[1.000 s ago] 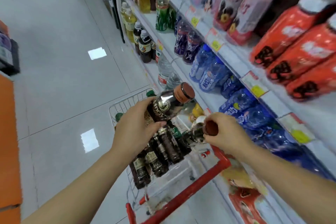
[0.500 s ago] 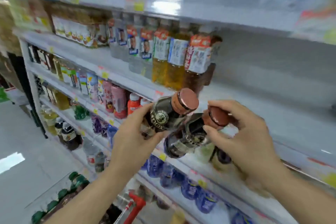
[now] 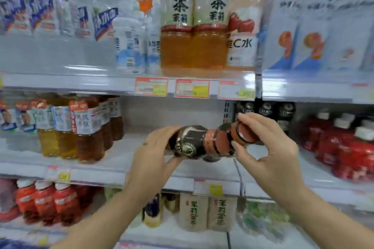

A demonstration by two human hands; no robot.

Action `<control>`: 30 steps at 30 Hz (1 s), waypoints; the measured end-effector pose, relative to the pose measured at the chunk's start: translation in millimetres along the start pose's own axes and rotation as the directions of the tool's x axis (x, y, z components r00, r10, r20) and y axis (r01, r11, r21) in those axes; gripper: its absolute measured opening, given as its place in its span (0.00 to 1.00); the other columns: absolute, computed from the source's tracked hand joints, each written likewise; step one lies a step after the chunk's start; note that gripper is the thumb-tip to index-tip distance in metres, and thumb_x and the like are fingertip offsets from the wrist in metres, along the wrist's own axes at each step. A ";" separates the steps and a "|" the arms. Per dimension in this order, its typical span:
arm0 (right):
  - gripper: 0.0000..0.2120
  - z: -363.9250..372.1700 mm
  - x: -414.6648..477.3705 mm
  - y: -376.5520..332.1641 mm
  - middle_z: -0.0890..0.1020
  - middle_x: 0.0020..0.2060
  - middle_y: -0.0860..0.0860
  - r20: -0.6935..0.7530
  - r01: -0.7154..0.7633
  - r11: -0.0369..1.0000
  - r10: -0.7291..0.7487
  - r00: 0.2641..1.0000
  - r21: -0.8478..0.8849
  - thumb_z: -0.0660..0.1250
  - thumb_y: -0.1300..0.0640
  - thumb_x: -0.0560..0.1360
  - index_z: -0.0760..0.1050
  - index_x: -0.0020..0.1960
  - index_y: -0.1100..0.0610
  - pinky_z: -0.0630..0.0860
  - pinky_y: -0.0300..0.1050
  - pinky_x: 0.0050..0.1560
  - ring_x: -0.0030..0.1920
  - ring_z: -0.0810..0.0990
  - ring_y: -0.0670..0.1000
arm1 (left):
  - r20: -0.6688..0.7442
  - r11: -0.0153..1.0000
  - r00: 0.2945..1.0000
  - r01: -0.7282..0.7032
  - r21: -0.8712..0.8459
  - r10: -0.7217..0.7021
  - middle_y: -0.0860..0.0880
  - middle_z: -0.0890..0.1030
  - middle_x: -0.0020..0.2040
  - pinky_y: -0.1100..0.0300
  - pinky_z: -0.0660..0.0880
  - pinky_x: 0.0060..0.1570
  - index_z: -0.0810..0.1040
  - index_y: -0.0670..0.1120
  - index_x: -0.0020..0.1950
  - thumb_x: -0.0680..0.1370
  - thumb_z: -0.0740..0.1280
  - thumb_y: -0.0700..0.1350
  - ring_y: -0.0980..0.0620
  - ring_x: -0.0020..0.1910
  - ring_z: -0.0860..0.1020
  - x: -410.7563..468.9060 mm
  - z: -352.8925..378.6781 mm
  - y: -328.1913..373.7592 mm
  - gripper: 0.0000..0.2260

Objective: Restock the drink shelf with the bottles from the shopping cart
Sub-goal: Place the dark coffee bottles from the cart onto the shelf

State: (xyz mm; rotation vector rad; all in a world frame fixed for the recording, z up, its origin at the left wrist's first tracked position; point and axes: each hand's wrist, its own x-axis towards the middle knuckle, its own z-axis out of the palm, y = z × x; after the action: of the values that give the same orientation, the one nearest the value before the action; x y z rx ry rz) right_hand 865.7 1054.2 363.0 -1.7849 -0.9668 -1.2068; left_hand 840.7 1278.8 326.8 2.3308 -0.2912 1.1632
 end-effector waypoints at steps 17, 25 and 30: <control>0.21 -64.2 17.7 118.2 0.79 0.54 0.44 -0.342 -0.578 0.757 0.653 0.675 0.304 0.70 0.65 0.71 0.68 0.57 0.48 0.70 0.39 0.61 0.56 0.77 0.40 | 0.343 0.996 0.939 -0.038 0.086 0.007 0.57 0.72 0.67 0.58 0.67 0.59 0.63 0.57 0.71 0.73 0.70 0.54 0.54 0.65 0.70 64.9 132.0 46.1 0.29; 0.13 -40.9 28.5 154.1 0.80 0.39 0.45 -0.136 -0.612 0.731 0.668 0.731 0.302 0.73 0.63 0.68 0.74 0.46 0.50 0.73 0.32 0.44 0.39 0.78 0.38 | 0.392 0.990 0.918 0.001 0.140 -0.057 0.58 0.71 0.68 0.58 0.68 0.58 0.61 0.59 0.72 0.73 0.69 0.57 0.53 0.64 0.71 75.9 153.4 58.5 0.30; 0.16 -29.3 5.9 166.0 0.79 0.47 0.40 0.029 -0.697 0.627 0.736 0.676 0.349 0.72 0.57 0.71 0.72 0.55 0.47 0.72 0.31 0.49 0.49 0.77 0.37 | 0.416 0.989 0.907 0.001 0.148 -0.063 0.58 0.71 0.68 0.59 0.66 0.60 0.60 0.60 0.72 0.73 0.69 0.57 0.54 0.65 0.70 74.3 157.6 57.6 0.30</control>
State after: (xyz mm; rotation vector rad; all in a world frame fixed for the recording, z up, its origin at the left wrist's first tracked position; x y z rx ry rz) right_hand 1004.0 958.7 347.5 -1.5514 -0.2700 -0.5664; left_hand 970.1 1148.7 327.0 2.6941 -0.3255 0.6714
